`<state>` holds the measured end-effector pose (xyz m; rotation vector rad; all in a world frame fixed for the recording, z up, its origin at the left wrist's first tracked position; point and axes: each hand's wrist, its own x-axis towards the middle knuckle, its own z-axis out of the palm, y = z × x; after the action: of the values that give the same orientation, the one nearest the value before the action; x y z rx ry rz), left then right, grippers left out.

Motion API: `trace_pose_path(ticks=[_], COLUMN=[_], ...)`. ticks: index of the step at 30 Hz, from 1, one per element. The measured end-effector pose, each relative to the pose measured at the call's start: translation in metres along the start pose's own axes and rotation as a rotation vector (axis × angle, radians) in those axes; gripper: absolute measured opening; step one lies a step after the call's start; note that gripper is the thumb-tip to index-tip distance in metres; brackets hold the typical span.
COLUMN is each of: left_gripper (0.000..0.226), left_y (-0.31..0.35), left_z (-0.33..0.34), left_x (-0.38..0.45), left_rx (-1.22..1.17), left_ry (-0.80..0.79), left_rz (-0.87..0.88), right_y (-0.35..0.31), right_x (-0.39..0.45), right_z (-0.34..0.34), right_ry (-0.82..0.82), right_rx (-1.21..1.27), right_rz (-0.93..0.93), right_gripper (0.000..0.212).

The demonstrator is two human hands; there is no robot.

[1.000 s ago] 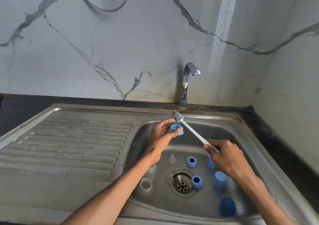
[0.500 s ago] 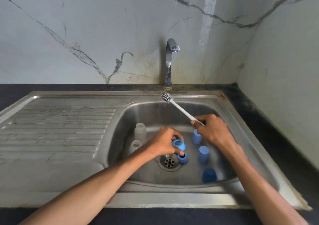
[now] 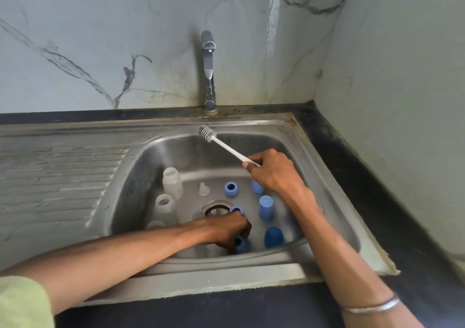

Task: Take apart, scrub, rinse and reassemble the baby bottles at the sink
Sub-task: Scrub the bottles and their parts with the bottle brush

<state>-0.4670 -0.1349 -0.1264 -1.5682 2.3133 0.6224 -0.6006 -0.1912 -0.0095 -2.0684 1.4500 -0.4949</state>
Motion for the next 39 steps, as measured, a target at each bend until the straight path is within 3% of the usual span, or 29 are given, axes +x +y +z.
trace_pose_path(ticks=[8,15,24,27,32,39], left_gripper=[0.047,0.068,0.061,0.062,0.043,0.051], left_y=[0.0,0.02,0.032,0.026,0.008,-0.029], left_z=[0.002,-0.011,-0.009,-0.013,-0.035,-0.061], left_x=[0.002,0.009,0.021,0.022,0.009,-0.039], left_rx=[0.011,-0.035,-0.008,-0.087,-0.292,-0.421], left_ry=[0.046,0.324,0.245,0.27,0.409,0.655], left_rz=[0.029,0.157,0.322,0.287,0.134,-0.065], right_y=[0.002,0.003,0.009,0.01,0.012,0.01], right_x=[0.002,0.002,0.006,0.006,0.008,0.006], right_z=[0.004,0.005,0.005,0.004,0.001,-0.004], right_ry=[-0.028,-0.042,-0.064,-0.054,-0.005,0.014], right_rx=[-0.011,-0.012,-0.017,-0.03,-0.027,-0.063], right_rz=[0.002,-0.02,0.001,0.001,-0.007,-0.038], right_gripper=[0.024,0.025,0.027,0.026,0.023,0.021])
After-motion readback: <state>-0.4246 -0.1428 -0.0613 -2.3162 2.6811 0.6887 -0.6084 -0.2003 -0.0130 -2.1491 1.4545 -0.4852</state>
